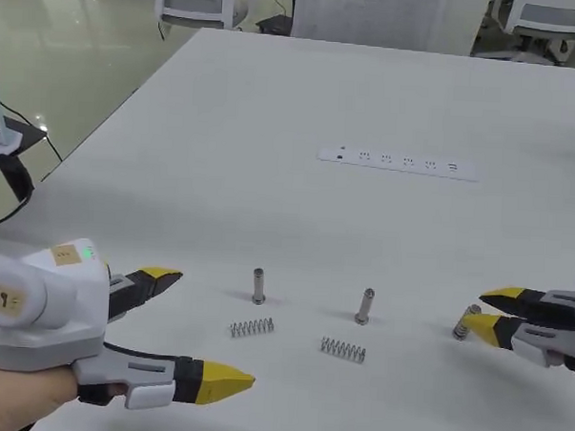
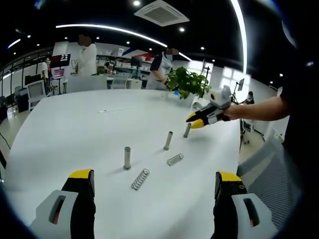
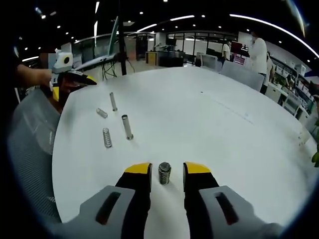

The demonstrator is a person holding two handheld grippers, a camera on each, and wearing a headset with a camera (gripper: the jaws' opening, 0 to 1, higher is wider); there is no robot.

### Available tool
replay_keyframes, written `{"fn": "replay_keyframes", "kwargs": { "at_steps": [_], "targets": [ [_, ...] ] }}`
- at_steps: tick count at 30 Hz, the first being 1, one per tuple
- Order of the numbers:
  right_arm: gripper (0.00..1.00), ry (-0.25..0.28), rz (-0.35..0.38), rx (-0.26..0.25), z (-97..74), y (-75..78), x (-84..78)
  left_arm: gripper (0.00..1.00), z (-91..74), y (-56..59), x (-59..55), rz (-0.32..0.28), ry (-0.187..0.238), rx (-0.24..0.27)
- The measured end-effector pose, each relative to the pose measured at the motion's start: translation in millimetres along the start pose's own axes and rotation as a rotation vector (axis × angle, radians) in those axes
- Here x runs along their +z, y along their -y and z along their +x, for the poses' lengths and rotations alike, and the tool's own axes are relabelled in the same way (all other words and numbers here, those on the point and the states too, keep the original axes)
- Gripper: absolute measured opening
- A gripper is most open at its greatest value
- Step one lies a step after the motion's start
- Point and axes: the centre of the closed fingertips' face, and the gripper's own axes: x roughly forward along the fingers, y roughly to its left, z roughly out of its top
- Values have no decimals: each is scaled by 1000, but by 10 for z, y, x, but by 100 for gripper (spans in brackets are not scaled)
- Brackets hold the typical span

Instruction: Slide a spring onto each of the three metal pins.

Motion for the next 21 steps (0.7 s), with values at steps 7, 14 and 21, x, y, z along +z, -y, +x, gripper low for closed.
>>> {"fn": "replay_keyframes", "kwargs": {
  "at_steps": [7, 14, 21],
  "targets": [
    [31, 14, -4, -4, -26, -14, 43, 98, 3, -11, -1, 1, -1, 1],
    [35, 25, -7, -4, -67, -28, 83, 98, 8, -15, 7, 1, -2, -1],
    [40, 50, -26, 1, -143, -88, 183, 98, 15, -21, 12, 1, 0, -1]
  ]
}}
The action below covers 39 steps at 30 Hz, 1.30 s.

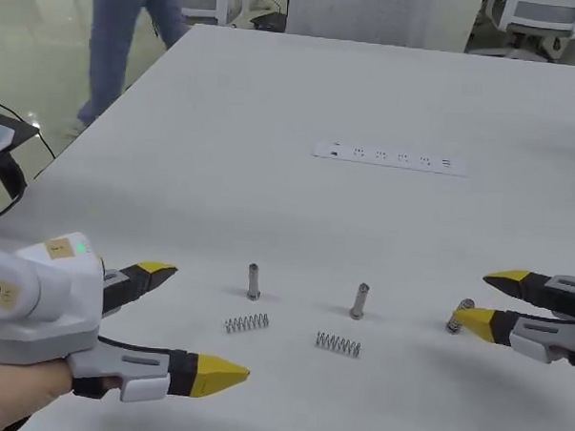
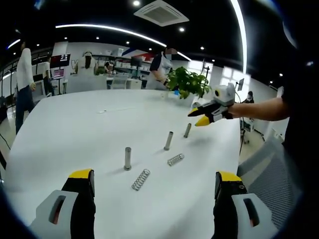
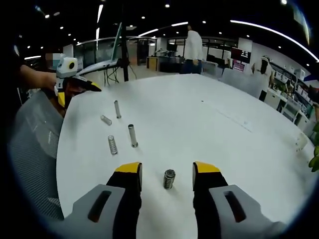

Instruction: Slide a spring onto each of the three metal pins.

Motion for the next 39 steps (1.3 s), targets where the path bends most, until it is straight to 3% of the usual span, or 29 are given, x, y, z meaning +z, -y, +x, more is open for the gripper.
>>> {"fn": "replay_keyframes", "kwargs": {
  "at_steps": [8, 15, 23, 31, 39],
  "targets": [
    [45, 37, -33, 19, -65, -101, 165, 98, 21, 14, -2, 1, -3, -6],
    [47, 48, -43, 40, -84, -188, 203, 98, 13, 16, -8, 2, -5, -3],
    [46, 34, -83, 74, -77, -375, 202, 98, 7, 15, -36, -6, -9, -3],
    [45, 28, -129, 142, -29, -629, 224, 98, 15, 22, -37, -12, -7, 0],
    [43, -4, -142, 202, 92, -856, 86, 98, 7, 26, -13, -9, 1, -3]
  ]
}}
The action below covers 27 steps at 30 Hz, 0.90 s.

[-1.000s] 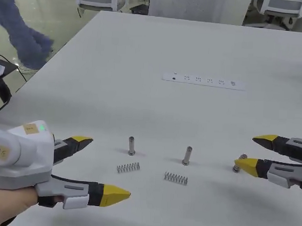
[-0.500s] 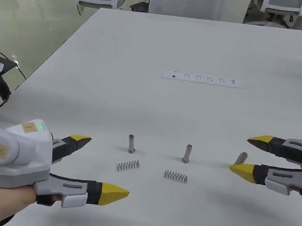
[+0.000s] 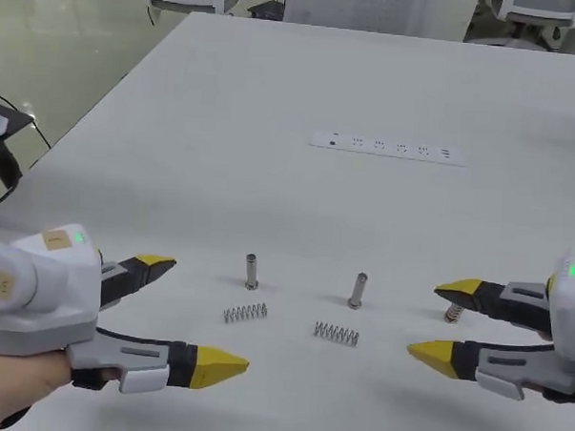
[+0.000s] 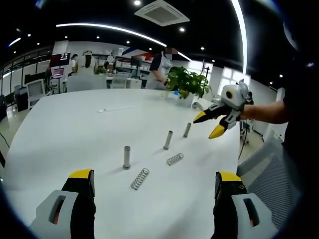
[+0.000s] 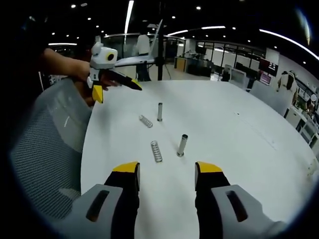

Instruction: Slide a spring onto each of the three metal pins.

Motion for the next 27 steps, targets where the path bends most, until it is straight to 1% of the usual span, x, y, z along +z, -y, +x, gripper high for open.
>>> {"fn": "replay_keyframes", "kwargs": {
  "at_steps": [2, 4, 8, 12, 19, 27],
  "targets": [
    [43, -3, -3, 7, 18, -43, -4, 98, -4, -3, 6, -1, 2, 2],
    [43, -8, -2, 19, 40, -60, -40, 98, -5, 0, 1, 1, 0, 1],
    [42, -15, -1, 29, 64, -102, -55, 98, -2, 13, -11, 1, -2, -1],
    [41, -21, 9, 31, 78, -112, -93, 98, -1, 29, -19, 2, -6, -4],
    [40, -54, 21, 38, 132, -117, -211, 97, -8, 19, -18, 0, -7, -4],
    [39, -69, 30, 54, 224, -166, -253, 97, -11, 12, -28, 2, -13, -9]
  ]
}}
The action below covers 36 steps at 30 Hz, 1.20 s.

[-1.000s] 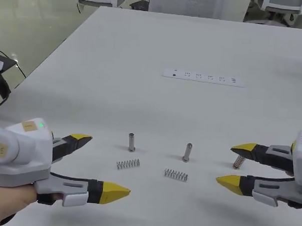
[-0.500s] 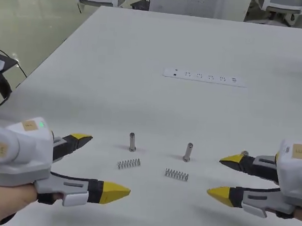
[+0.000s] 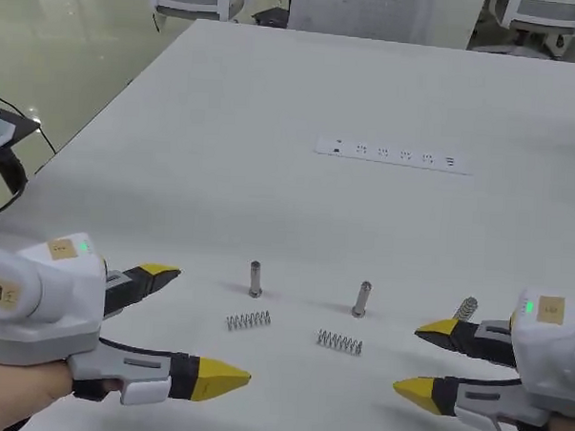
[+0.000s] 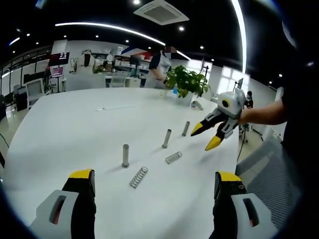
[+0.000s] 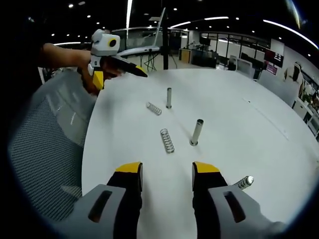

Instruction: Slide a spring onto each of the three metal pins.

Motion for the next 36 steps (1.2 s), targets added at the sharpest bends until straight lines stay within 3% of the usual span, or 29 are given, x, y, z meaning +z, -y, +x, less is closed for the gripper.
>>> {"fn": "replay_keyframes", "kwargs": {
  "at_steps": [15, 29, 36],
  "targets": [
    [34, -2, -2, 37, 235, -86, 111, 96, 16, 15, -29, 3, -10, -13],
    [32, -41, -53, 95, 467, -157, 197, 96, 5, 11, -42, 6, -12, -7],
    [28, -67, -78, 94, 577, -127, 198, 96, 6, 15, -55, 4, -15, -7]
  ]
}}
